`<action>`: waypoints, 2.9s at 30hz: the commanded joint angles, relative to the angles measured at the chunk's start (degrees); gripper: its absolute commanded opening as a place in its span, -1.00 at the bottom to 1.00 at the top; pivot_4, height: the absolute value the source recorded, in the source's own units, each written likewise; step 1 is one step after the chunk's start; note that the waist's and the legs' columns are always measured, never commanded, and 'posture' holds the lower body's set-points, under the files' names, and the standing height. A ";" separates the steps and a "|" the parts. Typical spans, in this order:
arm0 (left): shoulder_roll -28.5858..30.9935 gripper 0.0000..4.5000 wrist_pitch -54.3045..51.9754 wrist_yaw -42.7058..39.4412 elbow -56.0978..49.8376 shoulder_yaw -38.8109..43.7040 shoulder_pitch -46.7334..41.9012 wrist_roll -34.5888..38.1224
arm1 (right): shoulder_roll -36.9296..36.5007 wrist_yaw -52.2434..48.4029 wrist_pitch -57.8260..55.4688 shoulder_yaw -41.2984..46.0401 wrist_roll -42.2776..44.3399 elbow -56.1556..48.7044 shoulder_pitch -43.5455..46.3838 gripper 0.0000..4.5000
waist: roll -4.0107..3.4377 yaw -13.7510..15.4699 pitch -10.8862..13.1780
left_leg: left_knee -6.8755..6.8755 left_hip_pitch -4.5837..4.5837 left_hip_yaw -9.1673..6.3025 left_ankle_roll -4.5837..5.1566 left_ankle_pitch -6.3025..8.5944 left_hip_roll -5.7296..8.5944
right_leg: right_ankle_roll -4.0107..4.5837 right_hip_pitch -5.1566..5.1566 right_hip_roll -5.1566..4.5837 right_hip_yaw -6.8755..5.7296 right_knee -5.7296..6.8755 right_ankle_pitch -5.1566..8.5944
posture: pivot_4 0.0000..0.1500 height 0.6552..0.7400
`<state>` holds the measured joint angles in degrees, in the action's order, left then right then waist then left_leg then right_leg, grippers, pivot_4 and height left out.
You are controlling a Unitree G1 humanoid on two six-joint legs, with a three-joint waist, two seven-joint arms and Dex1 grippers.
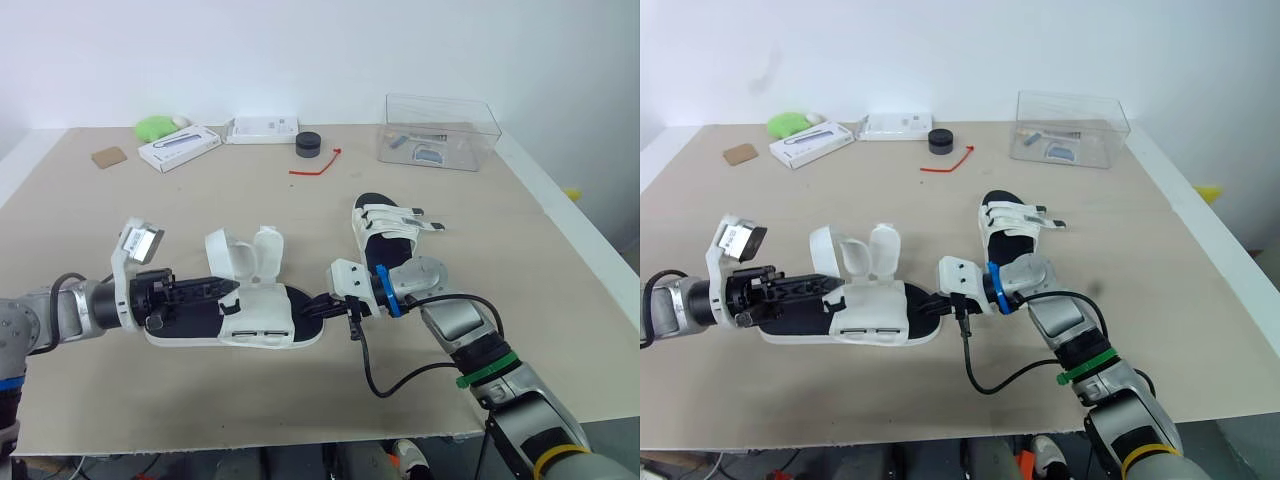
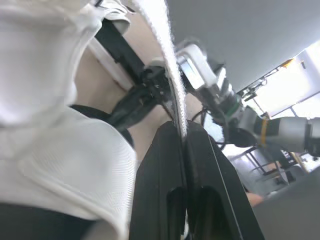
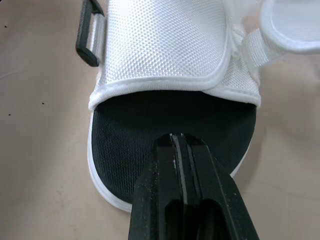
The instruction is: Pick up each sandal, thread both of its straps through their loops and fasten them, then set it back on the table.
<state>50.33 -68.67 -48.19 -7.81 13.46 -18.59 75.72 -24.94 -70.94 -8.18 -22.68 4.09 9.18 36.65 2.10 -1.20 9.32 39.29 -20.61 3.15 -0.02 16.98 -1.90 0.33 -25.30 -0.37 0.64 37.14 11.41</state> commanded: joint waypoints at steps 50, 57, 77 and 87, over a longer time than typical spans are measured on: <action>-4.02 -0.99 1.61 -10.60 2.23 -5.70 -3.18 -14.54 | -1.92 1.95 -1.83 0.06 -0.79 -2.21 -0.96 -1.00 | 0.04 -0.01 0.02 | 0.00 -0.08 -0.08 0.00 0.03 0.10 | -0.23 -0.01 -0.15 -0.05 -0.01 0.14 | 1.00 1.00; -4.30 -0.99 1.09 -11.03 1.97 -6.01 -3.14 -14.26 | -1.99 1.95 -1.95 0.12 -0.78 -2.26 -0.94 -1.00 | 0.04 -0.01 0.02 | 0.00 -0.08 -0.08 0.00 0.03 0.09 | -0.23 -0.01 -0.15 -0.05 0.00 0.14 | 1.00 1.00; -1.46 -0.99 3.96 -15.12 -3.45 -11.21 1.40 -20.03 | -2.06 1.93 -1.50 -0.07 -1.03 -2.14 -1.04 -1.00 | 0.05 -0.01 0.03 | -0.01 -0.08 -0.09 0.01 0.03 0.09 | -0.23 -0.01 -0.16 -0.05 -0.01 0.16 | 1.00 1.00; -2.70 -0.74 5.17 -13.70 -5.43 -10.48 1.80 -20.39 | -2.02 1.77 -0.73 -0.16 -1.24 -1.39 -0.67 -1.00 | 0.05 -0.01 0.03 | 0.00 -0.08 -0.09 0.01 0.03 0.09 | -0.25 -0.01 -0.18 -0.05 -0.01 0.15 | 1.00 1.00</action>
<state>47.65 -63.74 -62.09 -11.75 2.19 -17.13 55.24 -26.33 -69.45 -8.81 -22.68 3.99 7.05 35.83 2.15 -1.21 9.34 39.29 -20.69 3.06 -0.01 17.01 -1.81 0.09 -25.31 -0.55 0.59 37.13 11.56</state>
